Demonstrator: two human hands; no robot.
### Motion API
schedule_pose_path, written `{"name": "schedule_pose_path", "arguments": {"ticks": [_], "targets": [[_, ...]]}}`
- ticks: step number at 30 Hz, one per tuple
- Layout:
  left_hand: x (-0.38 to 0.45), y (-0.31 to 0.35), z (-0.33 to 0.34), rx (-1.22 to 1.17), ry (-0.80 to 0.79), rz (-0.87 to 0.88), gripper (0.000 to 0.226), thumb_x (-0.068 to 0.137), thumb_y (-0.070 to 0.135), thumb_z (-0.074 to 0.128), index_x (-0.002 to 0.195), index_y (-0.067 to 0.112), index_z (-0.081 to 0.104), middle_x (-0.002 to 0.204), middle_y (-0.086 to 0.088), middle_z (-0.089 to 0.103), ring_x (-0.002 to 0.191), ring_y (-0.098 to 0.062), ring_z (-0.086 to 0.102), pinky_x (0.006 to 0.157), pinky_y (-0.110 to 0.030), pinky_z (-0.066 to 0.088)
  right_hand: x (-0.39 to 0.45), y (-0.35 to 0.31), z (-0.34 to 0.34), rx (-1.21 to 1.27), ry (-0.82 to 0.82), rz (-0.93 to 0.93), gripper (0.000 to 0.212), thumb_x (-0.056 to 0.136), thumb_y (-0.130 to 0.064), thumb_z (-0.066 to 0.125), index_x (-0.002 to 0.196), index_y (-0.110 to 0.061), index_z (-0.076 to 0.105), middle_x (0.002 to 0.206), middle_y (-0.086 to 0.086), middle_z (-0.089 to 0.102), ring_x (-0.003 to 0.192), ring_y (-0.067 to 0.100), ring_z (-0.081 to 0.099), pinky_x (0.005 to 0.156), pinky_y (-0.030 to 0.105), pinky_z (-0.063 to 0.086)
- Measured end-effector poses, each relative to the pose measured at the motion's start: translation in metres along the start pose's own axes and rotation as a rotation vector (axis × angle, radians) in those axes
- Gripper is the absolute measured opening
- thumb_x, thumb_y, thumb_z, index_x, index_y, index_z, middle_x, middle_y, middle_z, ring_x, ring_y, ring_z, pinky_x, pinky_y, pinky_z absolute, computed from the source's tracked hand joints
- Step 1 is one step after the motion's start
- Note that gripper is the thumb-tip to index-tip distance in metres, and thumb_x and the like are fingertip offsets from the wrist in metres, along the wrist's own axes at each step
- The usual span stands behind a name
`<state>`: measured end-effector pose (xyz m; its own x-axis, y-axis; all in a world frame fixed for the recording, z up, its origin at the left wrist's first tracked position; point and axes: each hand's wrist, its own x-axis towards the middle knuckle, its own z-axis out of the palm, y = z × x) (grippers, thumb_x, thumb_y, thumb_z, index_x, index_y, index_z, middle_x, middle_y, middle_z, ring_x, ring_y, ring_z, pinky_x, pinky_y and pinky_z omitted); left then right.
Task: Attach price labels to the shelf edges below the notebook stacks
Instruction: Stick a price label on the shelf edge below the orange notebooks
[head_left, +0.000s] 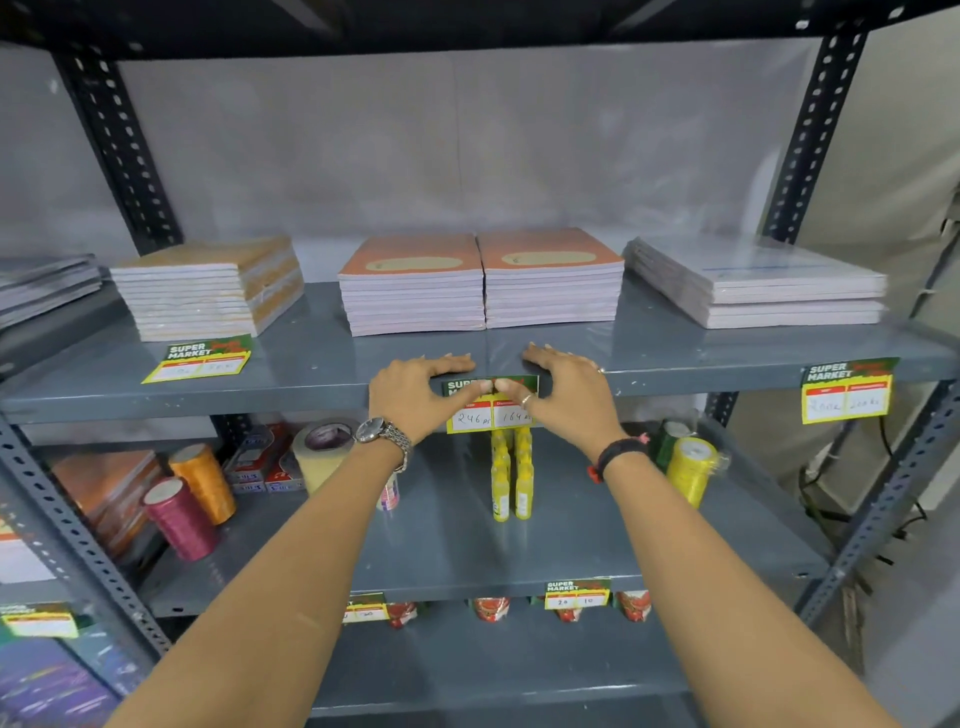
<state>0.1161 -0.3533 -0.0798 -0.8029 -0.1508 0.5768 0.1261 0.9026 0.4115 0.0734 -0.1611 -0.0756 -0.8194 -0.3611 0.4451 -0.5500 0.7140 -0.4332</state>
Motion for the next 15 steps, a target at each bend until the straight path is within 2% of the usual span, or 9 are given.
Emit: {"name": "schedule_pose_path", "arguments": {"ticks": [4, 12, 15], "targets": [[0.001, 0.002, 0.004, -0.032, 0.060, -0.028, 0.055, 0.059, 0.079, 0.048, 0.094, 0.043, 0.069, 0.103, 0.021, 0.071, 0.099, -0.001, 0.064, 0.072, -0.030, 0.056, -0.004, 0.000, 0.017, 0.010, 0.185, -0.003, 0.058, 0.080, -0.055, 0.058, 0.123, -0.015, 0.059, 0.134, 0.004, 0.059, 0.129, 0.020, 0.049, 0.108, 0.035, 0.034], [0.000, -0.006, 0.015, -0.019, 0.172, 0.085, 0.040, 0.067, 0.070, 0.055, 0.091, 0.041, 0.071, 0.101, 0.022, 0.071, 0.103, 0.000, 0.062, 0.067, -0.025, 0.054, -0.002, 0.006, 0.024, -0.017, 0.247, -0.050, 0.060, 0.080, -0.058, 0.054, 0.120, -0.015, 0.061, 0.131, 0.005, 0.061, 0.125, 0.022, 0.053, 0.106, 0.036, 0.036], [0.000, -0.006, 0.015, -0.005, 0.180, 0.114, 0.032, 0.071, 0.063, 0.061, 0.092, 0.040, 0.071, 0.102, 0.022, 0.071, 0.104, 0.002, 0.061, 0.070, -0.019, 0.049, 0.000, 0.005, 0.024, -0.021, 0.250, -0.037, 0.058, 0.080, -0.057, 0.057, 0.120, -0.015, 0.062, 0.130, 0.005, 0.062, 0.124, 0.022, 0.053, 0.106, 0.037, 0.036]]}}
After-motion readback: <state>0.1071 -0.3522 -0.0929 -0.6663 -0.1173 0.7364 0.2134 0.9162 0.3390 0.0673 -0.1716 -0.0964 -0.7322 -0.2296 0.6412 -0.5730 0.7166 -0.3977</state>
